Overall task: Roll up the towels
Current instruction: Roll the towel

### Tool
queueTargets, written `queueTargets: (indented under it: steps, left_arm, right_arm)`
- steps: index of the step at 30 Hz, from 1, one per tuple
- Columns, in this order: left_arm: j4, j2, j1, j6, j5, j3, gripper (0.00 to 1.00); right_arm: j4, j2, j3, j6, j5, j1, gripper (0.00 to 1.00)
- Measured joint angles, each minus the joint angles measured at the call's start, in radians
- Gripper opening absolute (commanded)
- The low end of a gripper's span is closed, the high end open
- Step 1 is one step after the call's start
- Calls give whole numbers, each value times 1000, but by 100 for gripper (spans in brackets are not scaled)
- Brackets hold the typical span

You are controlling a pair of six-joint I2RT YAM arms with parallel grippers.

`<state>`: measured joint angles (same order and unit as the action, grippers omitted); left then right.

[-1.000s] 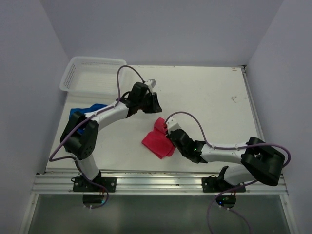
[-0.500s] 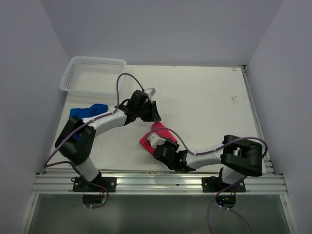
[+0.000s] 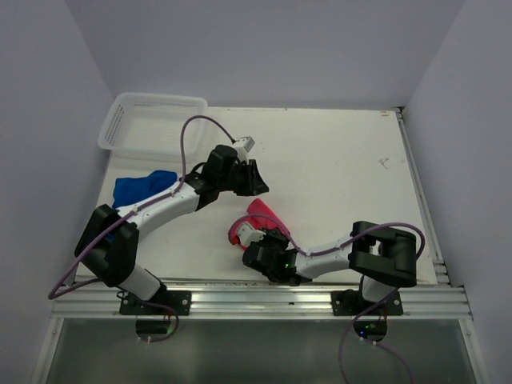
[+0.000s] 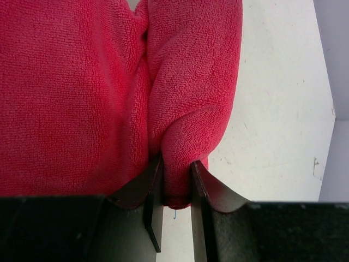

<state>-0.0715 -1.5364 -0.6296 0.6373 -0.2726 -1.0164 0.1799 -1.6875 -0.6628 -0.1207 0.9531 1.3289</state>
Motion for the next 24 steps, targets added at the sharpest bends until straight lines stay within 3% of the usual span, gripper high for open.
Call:
queueTargets:
  steps: [8, 16, 19, 24]
  left_arm:
    - [59, -26, -6, 7, -47, 10, 31]
    - [120, -130, -8, 14, -60, 121, 30]
    - [155, -142, -8, 24, -58, 158, 30]
    - [216, -142, -9, 33, -48, 186, 30]
  right_arm:
    - [-2, -2, -2, 0, 4, 1, 1]
    - [1, -2, -1, 0, 8, 1, 5]
    - [3, 1, 2, 1, 8, 1, 12]
    - [0, 30, 5, 20, 4, 0, 37]
